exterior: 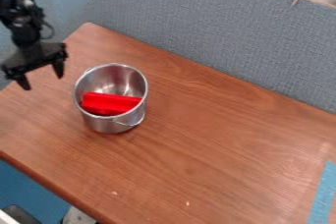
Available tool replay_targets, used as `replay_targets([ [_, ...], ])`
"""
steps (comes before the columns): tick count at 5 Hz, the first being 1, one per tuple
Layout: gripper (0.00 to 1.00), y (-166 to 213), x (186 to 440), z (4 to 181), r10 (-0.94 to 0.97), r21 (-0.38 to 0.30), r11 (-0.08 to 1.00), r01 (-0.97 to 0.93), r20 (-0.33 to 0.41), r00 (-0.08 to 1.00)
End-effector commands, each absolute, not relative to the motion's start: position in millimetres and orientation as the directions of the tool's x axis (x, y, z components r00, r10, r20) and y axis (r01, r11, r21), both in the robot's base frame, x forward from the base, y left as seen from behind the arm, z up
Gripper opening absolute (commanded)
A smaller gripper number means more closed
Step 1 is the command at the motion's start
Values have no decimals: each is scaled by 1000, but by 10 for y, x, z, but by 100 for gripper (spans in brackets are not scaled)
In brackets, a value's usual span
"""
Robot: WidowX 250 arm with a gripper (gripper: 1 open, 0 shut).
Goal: Put the red object in the metal pot
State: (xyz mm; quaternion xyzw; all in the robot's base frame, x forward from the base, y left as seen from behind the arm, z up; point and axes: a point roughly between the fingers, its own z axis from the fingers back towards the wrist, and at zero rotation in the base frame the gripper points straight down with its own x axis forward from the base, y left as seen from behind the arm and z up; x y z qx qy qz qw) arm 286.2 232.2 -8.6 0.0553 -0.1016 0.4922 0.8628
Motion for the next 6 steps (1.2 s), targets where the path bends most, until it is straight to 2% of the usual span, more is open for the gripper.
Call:
replay_targets([
  [1,100,2350,2990,-292,828,-18,516,-856,264,494],
  [2,100,2279,3142,-135,795,-16,567,-824,275,541],
  [4,100,2209,3541,-148,728,-47,658,-752,295,619],
  [6,100,2578,3673,-85,909,-60,335,-940,284,306],
])
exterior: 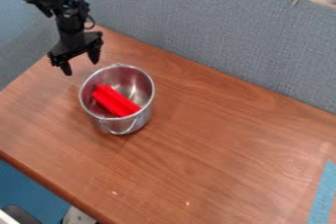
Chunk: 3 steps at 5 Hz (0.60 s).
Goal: Put the red object in the metal pot
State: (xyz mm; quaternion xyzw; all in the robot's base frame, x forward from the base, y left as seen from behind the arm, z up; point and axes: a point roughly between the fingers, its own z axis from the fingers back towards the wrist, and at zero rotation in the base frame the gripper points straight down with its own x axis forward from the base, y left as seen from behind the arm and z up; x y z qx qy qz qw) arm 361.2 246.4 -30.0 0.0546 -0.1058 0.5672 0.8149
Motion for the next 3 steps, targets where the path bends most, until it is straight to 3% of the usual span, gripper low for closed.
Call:
replay_targets([
  [1,100,2281,3836,-142,851,-76,488,-870,261,455],
  [2,100,1995,4000,-197,767,-89,628,-773,241,595],
  [3,100,2093,4045,-248,691,-92,715,-693,239,682],
])
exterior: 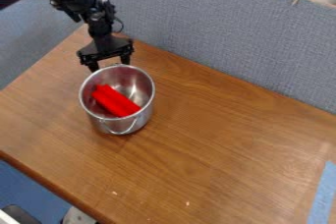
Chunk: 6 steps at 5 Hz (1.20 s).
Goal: Put the red object in the metal pot
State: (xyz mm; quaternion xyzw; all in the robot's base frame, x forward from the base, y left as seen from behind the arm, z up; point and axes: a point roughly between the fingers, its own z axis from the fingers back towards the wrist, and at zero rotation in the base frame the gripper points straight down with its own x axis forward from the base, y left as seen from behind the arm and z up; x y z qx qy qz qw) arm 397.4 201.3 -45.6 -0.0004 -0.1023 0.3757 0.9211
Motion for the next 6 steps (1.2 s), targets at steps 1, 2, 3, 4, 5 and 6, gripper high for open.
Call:
replay_targets([
  [1,0,2236,4075,-244,608,-91,790,-607,244,755],
  [2,0,2207,4053,-43,404,-93,915,-393,244,882],
  [3,0,2169,4048,166,176,-94,983,-157,248,953],
  [4,0,2130,4034,396,-57,-98,992,85,256,965],
  [5,0,2074,3809,809,29,-99,995,-2,278,960],
  [6,0,1998,3551,1304,104,-84,993,-82,304,947],
])
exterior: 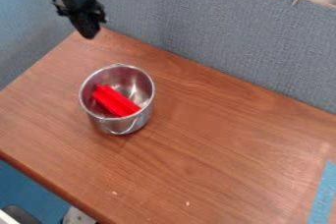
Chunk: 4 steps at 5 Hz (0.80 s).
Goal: Put the red object in the metal pot
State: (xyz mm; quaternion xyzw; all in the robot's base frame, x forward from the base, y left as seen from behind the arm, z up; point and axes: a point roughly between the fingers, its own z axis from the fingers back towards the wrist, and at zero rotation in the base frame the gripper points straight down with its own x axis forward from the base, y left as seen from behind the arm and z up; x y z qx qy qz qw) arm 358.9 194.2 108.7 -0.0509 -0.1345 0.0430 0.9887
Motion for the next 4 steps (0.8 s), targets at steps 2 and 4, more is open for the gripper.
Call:
replay_targets([
  [2,0,999,3327,1558,148,-93,987,-127,271,951],
  [4,100,1198,3278,1129,579,-36,807,-589,236,780],
])
